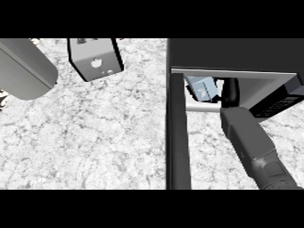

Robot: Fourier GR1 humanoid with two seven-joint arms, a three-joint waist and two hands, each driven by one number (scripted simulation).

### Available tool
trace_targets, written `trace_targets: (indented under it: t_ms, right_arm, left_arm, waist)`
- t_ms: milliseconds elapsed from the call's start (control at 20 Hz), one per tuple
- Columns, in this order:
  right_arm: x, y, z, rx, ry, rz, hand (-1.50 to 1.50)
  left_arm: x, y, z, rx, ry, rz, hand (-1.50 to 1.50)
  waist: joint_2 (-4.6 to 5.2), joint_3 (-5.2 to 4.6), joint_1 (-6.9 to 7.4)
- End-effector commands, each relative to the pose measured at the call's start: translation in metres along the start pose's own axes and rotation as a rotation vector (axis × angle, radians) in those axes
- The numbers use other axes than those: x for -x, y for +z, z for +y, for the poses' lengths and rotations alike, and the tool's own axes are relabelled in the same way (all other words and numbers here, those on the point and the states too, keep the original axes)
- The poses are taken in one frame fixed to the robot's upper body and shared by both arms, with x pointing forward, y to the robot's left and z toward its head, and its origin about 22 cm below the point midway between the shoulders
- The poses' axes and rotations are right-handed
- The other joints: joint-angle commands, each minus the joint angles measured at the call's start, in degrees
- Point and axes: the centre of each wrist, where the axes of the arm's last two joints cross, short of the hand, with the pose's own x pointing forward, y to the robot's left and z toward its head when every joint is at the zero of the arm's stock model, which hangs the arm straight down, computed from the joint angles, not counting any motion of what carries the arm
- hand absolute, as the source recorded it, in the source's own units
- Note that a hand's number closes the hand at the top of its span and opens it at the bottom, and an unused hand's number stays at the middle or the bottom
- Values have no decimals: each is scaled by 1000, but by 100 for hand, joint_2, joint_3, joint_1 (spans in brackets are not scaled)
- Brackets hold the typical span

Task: Pick up the milk, place it into the microwave and close the microwave

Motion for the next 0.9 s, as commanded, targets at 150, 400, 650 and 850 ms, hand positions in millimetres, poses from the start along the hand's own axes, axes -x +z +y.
trace_targets:
  t_ms: [150,400,650,850]
  right_arm:
    - [-21,-32,8,20,288,-109,150]
    - [-16,-26,11,115,381,-66,150]
    - [-7,-31,-16,168,390,-20,150]
    - [-8,-36,-24,205,397,10,150]
  left_arm:
    - [-3,-4,9,5,7,-11,-150]
    - [7,-24,4,33,4,-18,-150]
    - [7,-12,5,38,2,-20,-150]
    - [17,-32,0,34,0,-24,-150]
  waist:
    - [31,0,101]
    - [94,6,143]
    - [91,9,188]
    - [138,11,174]
